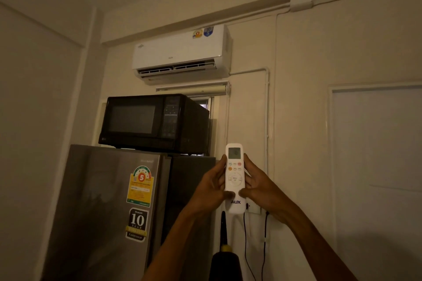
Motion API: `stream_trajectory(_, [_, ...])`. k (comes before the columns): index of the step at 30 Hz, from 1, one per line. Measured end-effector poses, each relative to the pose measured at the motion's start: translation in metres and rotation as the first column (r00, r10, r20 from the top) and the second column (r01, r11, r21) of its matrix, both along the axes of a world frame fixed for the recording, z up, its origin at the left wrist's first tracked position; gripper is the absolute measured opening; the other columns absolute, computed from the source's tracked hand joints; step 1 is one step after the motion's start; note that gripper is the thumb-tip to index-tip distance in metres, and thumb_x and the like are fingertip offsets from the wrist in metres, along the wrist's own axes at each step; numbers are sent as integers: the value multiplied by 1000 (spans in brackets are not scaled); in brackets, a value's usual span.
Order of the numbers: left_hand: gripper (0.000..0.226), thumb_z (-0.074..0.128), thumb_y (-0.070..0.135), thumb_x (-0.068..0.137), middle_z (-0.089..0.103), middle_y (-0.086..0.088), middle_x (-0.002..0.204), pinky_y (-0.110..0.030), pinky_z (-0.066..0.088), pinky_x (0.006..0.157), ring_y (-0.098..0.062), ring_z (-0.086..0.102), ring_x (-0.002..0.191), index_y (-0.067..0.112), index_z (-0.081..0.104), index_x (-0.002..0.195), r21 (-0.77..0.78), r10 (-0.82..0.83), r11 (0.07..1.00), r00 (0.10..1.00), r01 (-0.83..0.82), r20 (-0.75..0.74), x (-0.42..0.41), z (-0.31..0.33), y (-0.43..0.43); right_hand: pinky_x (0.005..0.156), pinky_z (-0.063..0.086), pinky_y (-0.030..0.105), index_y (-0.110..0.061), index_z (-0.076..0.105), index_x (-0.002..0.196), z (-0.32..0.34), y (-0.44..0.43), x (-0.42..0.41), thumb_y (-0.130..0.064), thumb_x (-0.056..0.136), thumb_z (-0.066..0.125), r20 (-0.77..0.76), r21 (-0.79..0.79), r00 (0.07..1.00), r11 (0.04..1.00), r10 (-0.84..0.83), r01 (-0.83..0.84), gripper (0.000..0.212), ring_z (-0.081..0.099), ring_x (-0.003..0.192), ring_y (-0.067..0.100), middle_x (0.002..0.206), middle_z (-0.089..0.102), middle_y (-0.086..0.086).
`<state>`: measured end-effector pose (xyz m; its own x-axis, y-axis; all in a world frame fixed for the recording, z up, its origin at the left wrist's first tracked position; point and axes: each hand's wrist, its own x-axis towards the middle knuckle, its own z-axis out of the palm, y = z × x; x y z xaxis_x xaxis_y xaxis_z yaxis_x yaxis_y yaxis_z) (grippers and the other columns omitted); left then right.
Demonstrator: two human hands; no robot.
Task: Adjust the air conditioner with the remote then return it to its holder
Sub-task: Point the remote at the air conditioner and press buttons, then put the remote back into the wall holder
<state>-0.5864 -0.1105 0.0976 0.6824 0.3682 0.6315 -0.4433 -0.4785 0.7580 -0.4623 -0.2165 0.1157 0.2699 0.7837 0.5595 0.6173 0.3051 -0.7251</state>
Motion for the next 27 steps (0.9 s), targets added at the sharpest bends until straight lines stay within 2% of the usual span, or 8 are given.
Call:
stream_trajectory(5, [92, 58, -19, 74, 43, -4, 145, -31, 47, 100, -18, 45, 131, 25, 20, 145, -10, 29, 1000, 1000, -29, -2, 20, -1, -17, 103, 44, 48, -31, 9, 145, -2, -11, 23, 13, 75, 60, 2, 11, 1000, 1000, 16, -16, 97, 41, 127, 14, 137, 37, -9])
stream_trajectory(10, [90, 57, -20, 75, 43, -4, 144, -22, 50, 93, -15, 45, 130, 23, 19, 145, -8, 31, 999, 1000, -31, 6, 40, -7, -30, 100, 46, 43, -41, 12, 138, -10, -18, 49, 15, 74, 59, 5, 8, 999, 999, 49, -49, 98, 42, 127, 12, 134, 40, -11])
stream_trajectory(12, [92, 57, -20, 74, 42, -4, 144, -25, 49, 96, -17, 45, 131, 23, 17, 145, -12, 28, 1000, 1000, -28, -1, 49, -11, -33, 101, 46, 45, -38, 12, 142, -14, -19, 59, 16, 73, 59, -14, 5, 998, 999, 54, -54, 99, 41, 131, 15, 138, 40, -8])
stream_trajectory(14, [92, 57, -21, 74, 41, -4, 146, -37, 46, 103, -18, 43, 133, 24, 18, 145, -14, 33, 999, 999, -33, -11, 60, -14, -33, 101, 46, 45, -34, 10, 144, -19, -19, 71, 16, 74, 59, -32, 5, 998, 999, 53, -53, 99, 40, 133, 18, 144, 37, -5])
stream_trajectory(18, [92, 59, -18, 74, 41, -2, 146, -48, 44, 105, -19, 43, 133, 28, 21, 143, -9, 53, 999, 998, -53, -28, 86, -18, -26, 97, 49, 37, -33, 9, 145, -24, -15, 97, 16, 74, 59, -55, 6, 997, 998, 61, -61, 99, 40, 133, 17, 149, 34, -1])
stream_trajectory(21, [91, 59, -19, 74, 42, 0, 144, -40, 46, 102, -17, 44, 132, 27, 21, 144, -6, 45, 999, 998, -45, -32, 110, -23, -17, 87, 53, 25, -33, 10, 145, -30, -9, 119, 17, 74, 58, -68, 10, 996, 999, 51, -51, 99, 42, 131, 15, 148, 35, -3])
stream_trajectory(24, [92, 59, -19, 74, 43, 2, 142, -25, 51, 94, -14, 46, 130, 27, 21, 144, -11, 23, 1000, 999, -23, -34, 140, -29, -4, 93, 50, 32, -34, 12, 144, -35, 0, 142, 17, 73, 57, -71, 19, 997, 1000, 15, -14, 99, 42, 128, 11, 145, 38, -4])
stream_trajectory(27, [91, 58, -19, 74, 49, 16, 129, -17, 55, 82, 2, 55, 113, 27, 22, 144, 1, -10, 1000, 999, 10, -45, 174, -32, 14, 95, 49, 32, -38, 14, 143, -39, 13, 171, 17, 73, 57, -68, 23, 998, 1000, -17, 19, 99, 43, 126, 8, 140, 42, -9])
